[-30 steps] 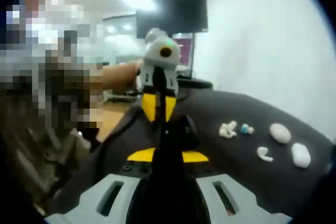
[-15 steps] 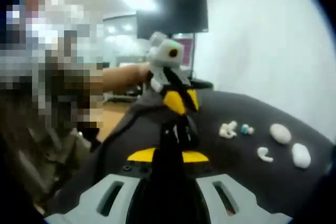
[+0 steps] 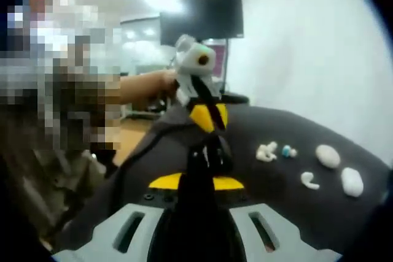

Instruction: Pick up three earphones and place each one into its charging case using tactile feedback, ensure that each earphone is properly inserted and securely positioned inside the case.

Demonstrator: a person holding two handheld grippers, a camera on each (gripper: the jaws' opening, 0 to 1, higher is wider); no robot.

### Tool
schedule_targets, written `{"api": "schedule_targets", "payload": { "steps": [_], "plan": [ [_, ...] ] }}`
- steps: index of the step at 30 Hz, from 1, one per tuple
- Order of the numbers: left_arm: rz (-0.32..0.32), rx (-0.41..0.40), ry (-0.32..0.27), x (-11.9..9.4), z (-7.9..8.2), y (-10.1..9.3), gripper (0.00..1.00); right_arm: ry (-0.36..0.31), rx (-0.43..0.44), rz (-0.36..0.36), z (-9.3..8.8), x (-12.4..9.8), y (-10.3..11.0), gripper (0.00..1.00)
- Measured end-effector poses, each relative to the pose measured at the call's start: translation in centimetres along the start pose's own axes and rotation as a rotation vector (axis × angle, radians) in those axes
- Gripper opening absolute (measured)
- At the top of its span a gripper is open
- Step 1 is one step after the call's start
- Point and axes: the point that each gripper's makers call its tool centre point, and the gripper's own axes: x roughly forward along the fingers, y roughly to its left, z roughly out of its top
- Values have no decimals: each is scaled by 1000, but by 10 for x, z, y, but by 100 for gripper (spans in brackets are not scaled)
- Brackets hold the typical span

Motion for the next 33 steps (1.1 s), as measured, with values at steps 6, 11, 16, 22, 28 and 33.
{"api": "schedule_targets", "payload": {
  "steps": [6,11,16,22,28,33],
  "plan": [
    [-52,110,119,15,-3,-3,16,0,-3,0,0,0,1,18],
    [-67,123,162,17,-4,4,13,-2,-1,4,0,0,1,18],
    [-107,35,173,19,-8,-2,10,-2,-4,4,1,0,1,18],
    [-38,22,-77,7,27,-1,8,-1,-9,3,0,0,1,18],
    [91,193,-397,-18,68,-12,8,1,-6,4,0,1,1,18],
    [160,303,-426,-7,66,-32,8,6,-14,-3,-1,1,1,18]
  ]
}}
